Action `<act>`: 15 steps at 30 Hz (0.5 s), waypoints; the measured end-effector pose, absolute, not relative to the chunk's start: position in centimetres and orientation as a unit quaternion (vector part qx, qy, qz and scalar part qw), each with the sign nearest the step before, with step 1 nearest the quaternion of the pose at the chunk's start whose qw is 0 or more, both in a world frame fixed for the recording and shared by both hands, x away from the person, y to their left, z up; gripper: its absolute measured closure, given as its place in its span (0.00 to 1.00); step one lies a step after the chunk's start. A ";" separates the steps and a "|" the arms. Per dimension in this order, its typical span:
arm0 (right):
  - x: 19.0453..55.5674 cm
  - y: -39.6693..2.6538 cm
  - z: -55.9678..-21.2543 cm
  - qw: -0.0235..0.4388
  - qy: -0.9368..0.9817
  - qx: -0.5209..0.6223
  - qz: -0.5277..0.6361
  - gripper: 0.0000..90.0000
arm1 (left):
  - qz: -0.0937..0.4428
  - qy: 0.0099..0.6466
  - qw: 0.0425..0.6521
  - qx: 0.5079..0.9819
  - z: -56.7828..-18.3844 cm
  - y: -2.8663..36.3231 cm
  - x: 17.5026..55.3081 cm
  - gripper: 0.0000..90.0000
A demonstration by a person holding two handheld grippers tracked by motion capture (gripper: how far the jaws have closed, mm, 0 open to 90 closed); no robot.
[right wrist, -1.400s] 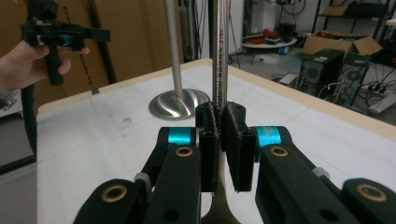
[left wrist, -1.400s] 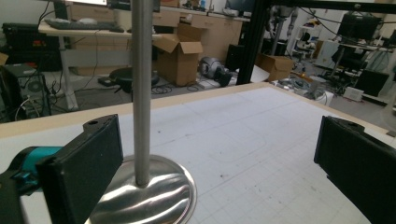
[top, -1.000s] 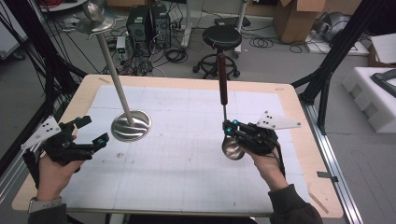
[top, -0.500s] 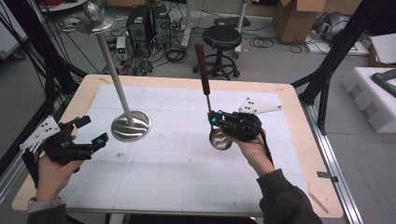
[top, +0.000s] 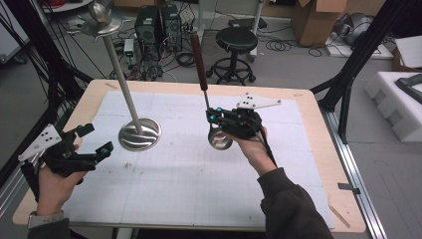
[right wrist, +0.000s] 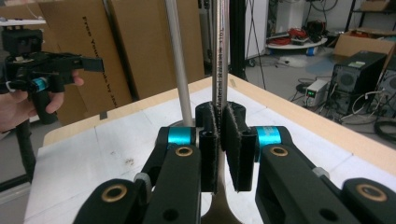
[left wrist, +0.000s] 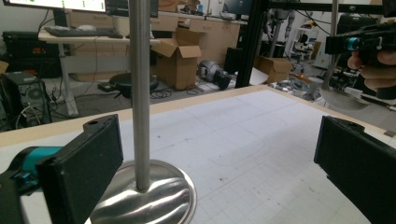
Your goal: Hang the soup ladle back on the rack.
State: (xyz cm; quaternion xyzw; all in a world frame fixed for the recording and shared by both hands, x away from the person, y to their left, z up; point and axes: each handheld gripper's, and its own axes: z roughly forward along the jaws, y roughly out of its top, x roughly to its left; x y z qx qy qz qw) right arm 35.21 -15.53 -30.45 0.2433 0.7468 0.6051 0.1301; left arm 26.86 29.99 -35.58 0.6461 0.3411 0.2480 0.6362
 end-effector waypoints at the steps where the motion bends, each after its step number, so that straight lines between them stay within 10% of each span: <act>1: 35.3 -15.3 -30.3 0.131 0.748 0.241 0.605 0.94 | 0.248 0.340 0.638 0.644 -35.5 30.0 26.8 0.02; 15: 36.3 -12.2 -29.4 0.134 0.751 0.226 0.605 0.94 | 0.248 0.340 0.639 0.643 -35.3 30.4 26.5 0.02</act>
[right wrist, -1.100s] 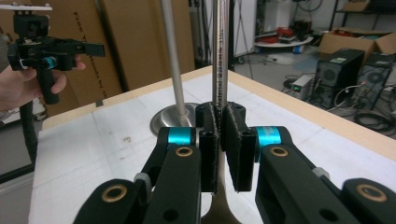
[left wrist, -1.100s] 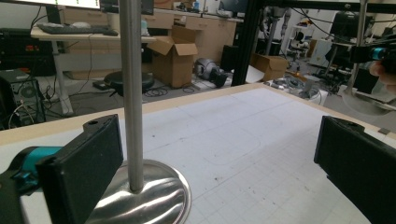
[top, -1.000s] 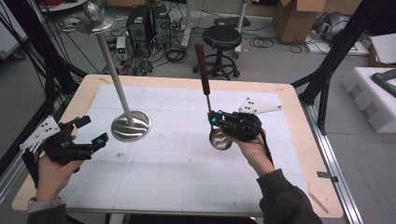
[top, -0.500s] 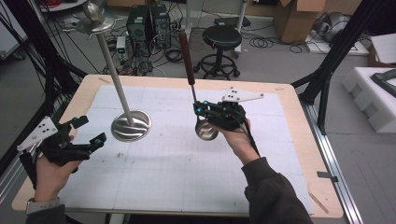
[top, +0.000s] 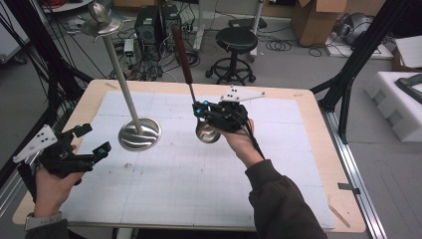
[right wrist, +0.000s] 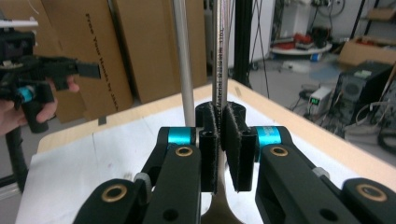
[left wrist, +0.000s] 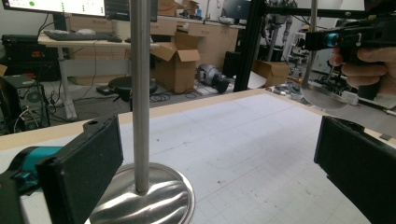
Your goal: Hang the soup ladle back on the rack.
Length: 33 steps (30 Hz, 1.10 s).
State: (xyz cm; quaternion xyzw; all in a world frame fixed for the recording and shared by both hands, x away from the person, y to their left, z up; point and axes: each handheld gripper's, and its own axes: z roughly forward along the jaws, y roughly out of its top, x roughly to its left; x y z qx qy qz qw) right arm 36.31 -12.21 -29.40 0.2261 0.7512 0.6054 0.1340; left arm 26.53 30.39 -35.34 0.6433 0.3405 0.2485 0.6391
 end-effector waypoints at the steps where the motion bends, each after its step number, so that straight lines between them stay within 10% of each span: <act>1: 36.4 -11.9 -29.2 0.133 0.756 0.226 0.600 0.94 | 0.249 0.341 0.638 0.644 -35.3 30.5 26.5 0.02; 33: 38.5 -5.0 -27.9 0.103 0.775 0.187 0.594 0.94 | 0.250 0.347 0.646 0.632 -35.4 31.3 25.8 0.02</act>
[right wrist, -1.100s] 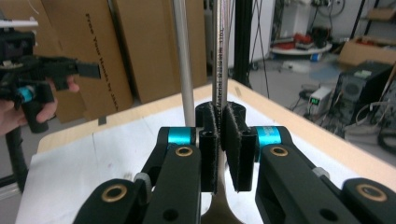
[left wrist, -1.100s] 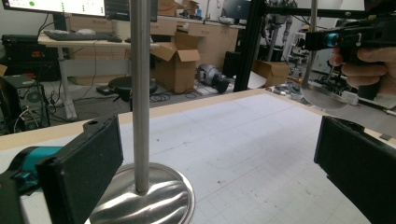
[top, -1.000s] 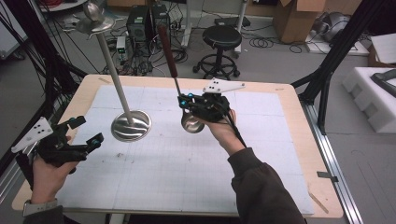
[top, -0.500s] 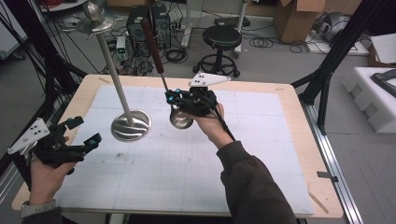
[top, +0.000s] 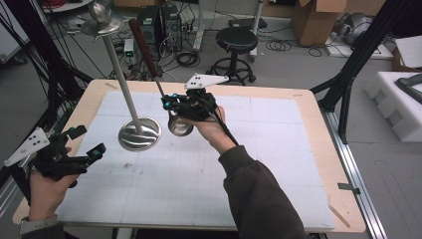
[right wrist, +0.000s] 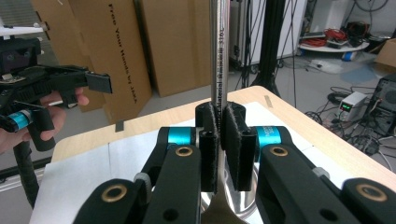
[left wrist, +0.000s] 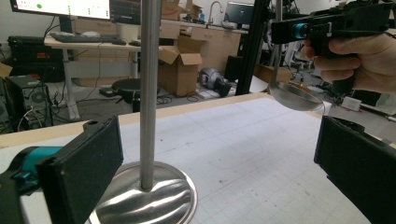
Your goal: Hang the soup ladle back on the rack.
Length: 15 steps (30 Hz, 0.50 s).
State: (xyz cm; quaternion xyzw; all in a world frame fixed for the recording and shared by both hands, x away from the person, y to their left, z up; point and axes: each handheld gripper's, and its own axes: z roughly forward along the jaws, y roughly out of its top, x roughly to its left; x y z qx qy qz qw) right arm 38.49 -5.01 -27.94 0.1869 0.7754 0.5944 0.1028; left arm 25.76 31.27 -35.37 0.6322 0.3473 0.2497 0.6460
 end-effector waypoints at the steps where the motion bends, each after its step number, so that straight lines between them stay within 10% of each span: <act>1: 38.5 -4.9 -27.9 0.103 0.775 0.188 0.594 0.94 | 0.250 0.348 0.646 0.632 -35.4 31.3 25.7 0.02; 15: 39.3 -4.3 -28.5 0.093 0.784 0.179 0.587 0.94 | 0.265 0.356 0.636 0.632 -35.6 31.6 25.6 0.02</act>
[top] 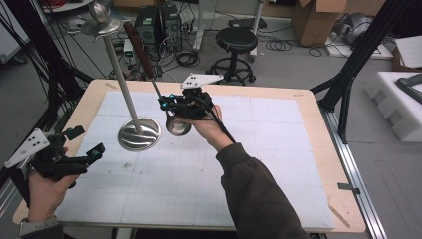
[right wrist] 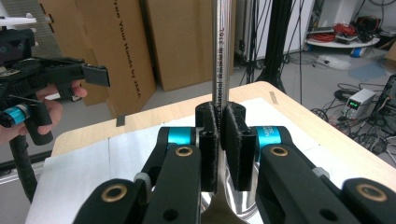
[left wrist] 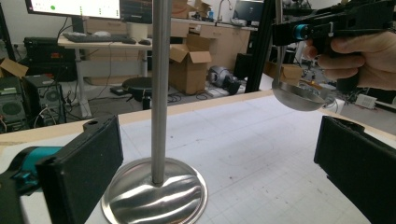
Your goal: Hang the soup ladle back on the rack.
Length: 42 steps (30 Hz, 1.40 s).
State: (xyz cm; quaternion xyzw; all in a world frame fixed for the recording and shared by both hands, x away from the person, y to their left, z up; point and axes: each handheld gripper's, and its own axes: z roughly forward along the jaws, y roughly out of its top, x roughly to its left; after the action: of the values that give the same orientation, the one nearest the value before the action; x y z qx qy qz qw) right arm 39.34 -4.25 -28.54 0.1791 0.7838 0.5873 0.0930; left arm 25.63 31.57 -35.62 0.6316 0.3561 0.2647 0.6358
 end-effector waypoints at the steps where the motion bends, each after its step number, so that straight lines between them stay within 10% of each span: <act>1: 39.3 -4.2 -28.5 0.094 0.784 0.178 0.588 0.94 | 0.264 0.358 0.636 0.630 -35.7 31.6 25.6 0.02; 42: 41.0 0.6 -29.5 0.084 0.799 0.171 0.571 0.94 | 0.261 0.355 0.629 0.640 -35.9 31.4 25.4 0.02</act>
State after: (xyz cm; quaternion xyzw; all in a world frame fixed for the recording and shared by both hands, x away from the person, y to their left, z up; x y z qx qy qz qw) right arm 40.97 0.57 -29.53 0.1708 0.7988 0.5706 0.0844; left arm 25.40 31.44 -35.90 0.6405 0.3546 0.2606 0.6294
